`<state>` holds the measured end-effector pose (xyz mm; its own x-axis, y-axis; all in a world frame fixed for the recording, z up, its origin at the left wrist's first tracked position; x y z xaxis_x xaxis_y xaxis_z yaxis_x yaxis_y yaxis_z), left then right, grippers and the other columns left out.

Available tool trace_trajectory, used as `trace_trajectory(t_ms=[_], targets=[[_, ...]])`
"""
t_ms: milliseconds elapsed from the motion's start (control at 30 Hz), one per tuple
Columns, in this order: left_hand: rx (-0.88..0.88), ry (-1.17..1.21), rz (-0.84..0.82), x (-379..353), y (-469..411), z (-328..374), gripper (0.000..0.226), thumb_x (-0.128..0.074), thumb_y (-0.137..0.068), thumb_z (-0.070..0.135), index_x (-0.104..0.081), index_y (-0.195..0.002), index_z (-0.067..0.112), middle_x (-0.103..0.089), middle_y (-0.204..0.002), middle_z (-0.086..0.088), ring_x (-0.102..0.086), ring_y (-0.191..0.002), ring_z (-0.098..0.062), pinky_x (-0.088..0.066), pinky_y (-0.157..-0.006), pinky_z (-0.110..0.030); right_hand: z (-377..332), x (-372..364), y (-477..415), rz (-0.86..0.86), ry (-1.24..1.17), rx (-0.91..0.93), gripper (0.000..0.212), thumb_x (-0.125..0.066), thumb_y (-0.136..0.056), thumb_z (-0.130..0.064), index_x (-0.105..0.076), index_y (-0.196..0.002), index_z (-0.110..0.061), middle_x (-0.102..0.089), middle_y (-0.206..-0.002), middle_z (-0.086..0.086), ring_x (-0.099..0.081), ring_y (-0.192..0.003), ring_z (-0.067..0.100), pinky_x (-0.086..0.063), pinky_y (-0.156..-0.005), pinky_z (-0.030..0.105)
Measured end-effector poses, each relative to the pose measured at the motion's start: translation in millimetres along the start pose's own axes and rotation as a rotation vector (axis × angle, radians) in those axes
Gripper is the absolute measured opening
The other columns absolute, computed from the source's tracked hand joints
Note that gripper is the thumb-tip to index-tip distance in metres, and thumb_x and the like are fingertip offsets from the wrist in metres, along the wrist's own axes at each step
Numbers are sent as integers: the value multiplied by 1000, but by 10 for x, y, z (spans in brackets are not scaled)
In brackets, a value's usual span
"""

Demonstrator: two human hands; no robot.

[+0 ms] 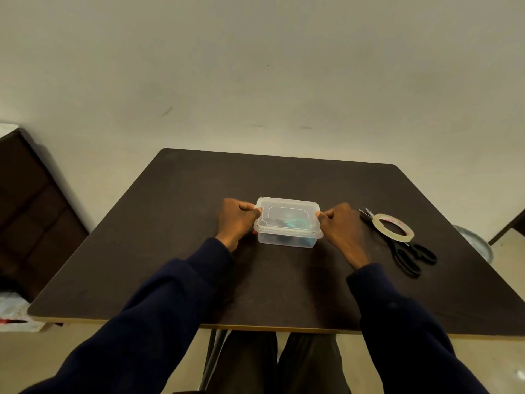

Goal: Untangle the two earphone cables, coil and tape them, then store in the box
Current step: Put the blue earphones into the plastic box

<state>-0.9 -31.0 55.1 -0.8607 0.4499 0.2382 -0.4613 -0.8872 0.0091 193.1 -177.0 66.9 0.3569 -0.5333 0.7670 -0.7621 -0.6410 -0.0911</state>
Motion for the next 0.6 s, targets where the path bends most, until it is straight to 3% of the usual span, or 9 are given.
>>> trace_trajectory(t_ms=[133, 300, 400, 500, 600], targets=[[44, 60, -15, 18, -87, -57, 7, -74, -87, 7, -77, -86, 1, -75, -95, -10, -72, -89, -25, -62, -81, -47, 44, 7, -30, -21, -56, -15, 30, -64, -96, -26, -71, -80, -1, -66, -71, 4, -56, -52, 9, -40, -49, 18], [83, 168, -34, 10, -155, -166, 10, -76, -84, 8, -76, -90, -1, -77, -97, -11, -74, -89, -28, -61, -82, -51, 117, 36, -82, -92, -236, -72, 18, -70, -90, -23, -71, -77, -11, -72, -75, 2, -68, -56, 10, -55, -54, 20], [112, 227, -24, 3, -138, -224, 12, -78, -84, 12, -77, -93, 5, -77, -96, -8, -76, -83, -23, -63, -76, -42, 143, 51, -65, -97, -303, -110, 16, -72, -88, -23, -71, -78, -11, -71, -71, 0, -68, -50, 6, -51, -46, 15], [120, 271, -1, -8, -101, -248, 11, -77, -85, 14, -76, -95, 9, -76, -96, -4, -75, -80, -19, -62, -66, -29, 119, 33, -41, -64, -311, -106, 18, -72, -89, -24, -69, -73, -16, -71, -74, 0, -69, -55, 9, -53, -49, 18], [120, 288, 23, -18, -65, -272, 10, -76, -86, 14, -76, -95, 11, -76, -96, -3, -74, -84, -20, -62, -69, -31, 90, 32, -35, -28, -248, -97, 21, -70, -90, -26, -66, -71, -18, -66, -73, -4, -67, -64, 10, -52, -54, 21]])
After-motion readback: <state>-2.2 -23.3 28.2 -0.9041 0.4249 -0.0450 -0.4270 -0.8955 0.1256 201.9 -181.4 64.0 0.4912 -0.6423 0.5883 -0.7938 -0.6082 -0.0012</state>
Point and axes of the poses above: each hand's wrist, its own y-axis away from the middle knuckle, its own x-axis out of the back of the hand, z = x × y, the point moved 5 cm from there along -y, towards the middle knuckle
